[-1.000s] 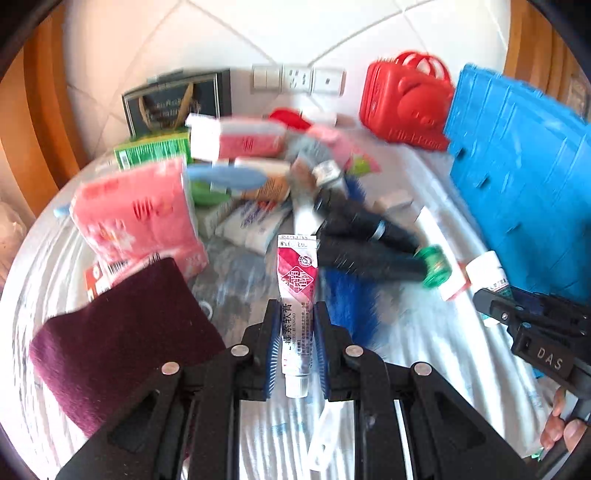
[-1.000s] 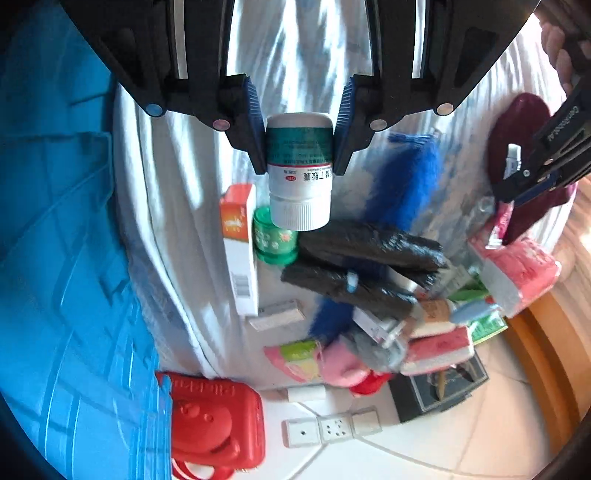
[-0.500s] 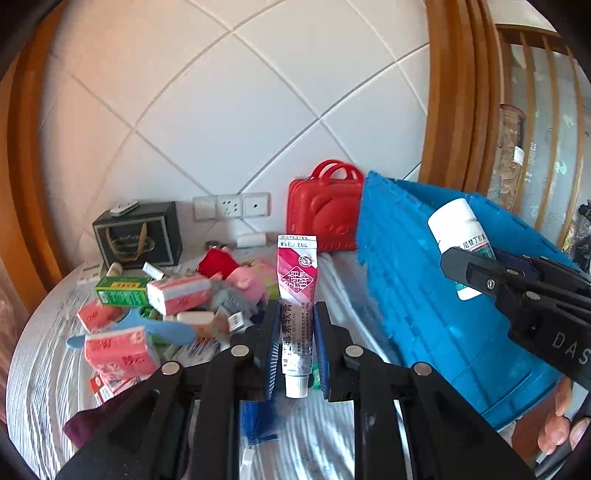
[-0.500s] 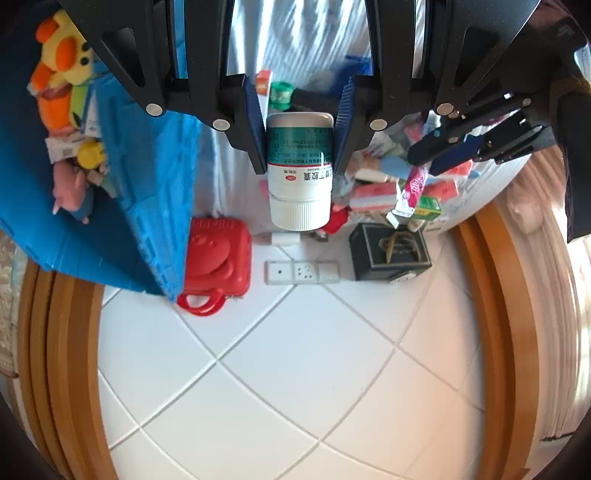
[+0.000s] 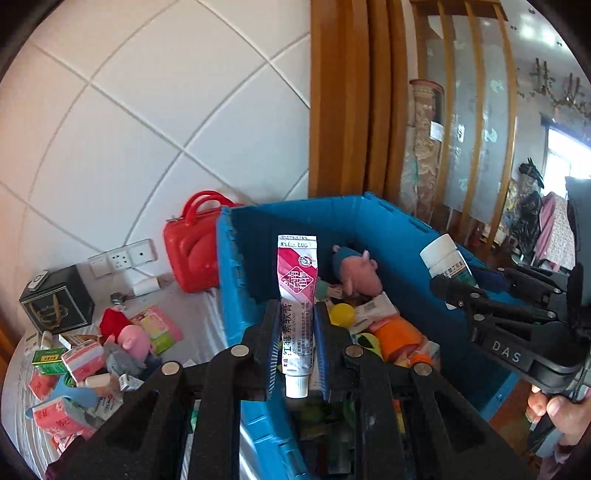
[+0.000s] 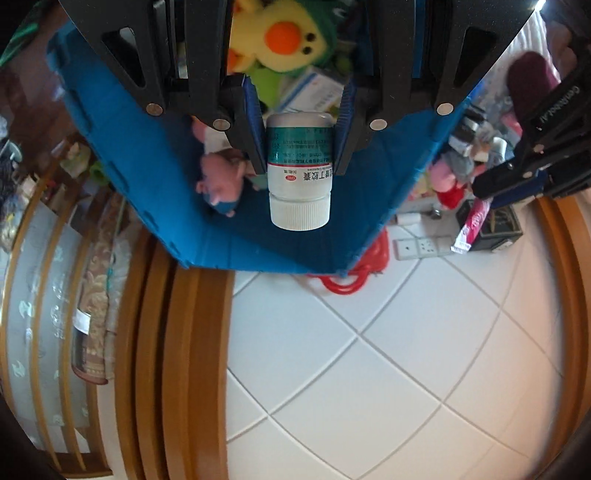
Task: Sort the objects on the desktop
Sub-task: 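Carry the tube and pill bottle into the blue crate and open both tools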
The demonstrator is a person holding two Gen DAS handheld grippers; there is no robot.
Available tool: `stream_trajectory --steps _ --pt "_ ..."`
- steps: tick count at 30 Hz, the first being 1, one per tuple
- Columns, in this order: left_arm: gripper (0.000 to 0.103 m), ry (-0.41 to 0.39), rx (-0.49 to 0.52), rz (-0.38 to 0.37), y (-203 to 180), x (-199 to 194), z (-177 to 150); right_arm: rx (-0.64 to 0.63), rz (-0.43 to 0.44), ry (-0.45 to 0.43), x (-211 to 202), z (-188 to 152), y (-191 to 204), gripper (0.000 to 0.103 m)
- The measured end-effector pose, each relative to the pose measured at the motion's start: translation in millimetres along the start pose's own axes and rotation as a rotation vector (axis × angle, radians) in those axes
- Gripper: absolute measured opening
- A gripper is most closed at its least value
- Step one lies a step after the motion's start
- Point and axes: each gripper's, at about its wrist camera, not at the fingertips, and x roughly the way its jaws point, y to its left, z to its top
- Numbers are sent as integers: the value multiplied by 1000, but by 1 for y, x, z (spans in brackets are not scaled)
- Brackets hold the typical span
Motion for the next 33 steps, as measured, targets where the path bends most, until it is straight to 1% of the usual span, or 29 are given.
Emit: stream_trajectory --steps 4,7,10,12,15,19,20,21,22,23,24,26,28,30,31,32,33 --pt "17 166 26 -85 -41 48 8 -39 -45 152 34 -9 -56 34" --pt "17 264 31 -102 -59 81 8 -51 -42 256 58 -20 -90 34" --pt "17 354 15 -135 -74 106 10 -84 -50 325 71 -27 -110 34" --pt "17 387 18 -152 -84 116 11 -107 -71 343 76 -30 -118 34" --pt "17 404 29 -149 -97 125 12 -114 -68 346 78 -34 -129 34" --pt "17 410 68 -126 -109 131 11 -91 -31 361 84 -39 -142 34" --pt "17 416 72 -121 -111 133 11 -73 -3 364 84 -38 -144 34" --pt "17 421 75 -117 -113 133 11 -75 0 353 83 -35 -143 34" --pt "17 424 78 -111 -114 133 12 -87 -30 343 83 -35 -143 34" --pt "18 422 81 -102 -114 132 12 -90 -41 339 83 -34 -142 34" --pt "18 416 86 -92 -114 131 12 -86 -30 336 82 -34 -142 34" --pt "22 412 94 -75 -115 130 11 -92 -39 327 82 -34 -140 34" --pt "37 411 83 -64 -112 130 11 -105 -46 311 80 -34 -138 34" --pt "47 399 77 -53 -110 127 11 -108 -47 300 80 -34 -136 35" --pt "50 391 77 -47 -109 126 10 -111 -57 293 80 -33 -137 37" --pt "50 384 79 -40 -108 125 10 -111 -57 289 80 -33 -137 44" --pt "50 380 81 -32 -108 124 9 -107 -48 285 79 -33 -137 58"
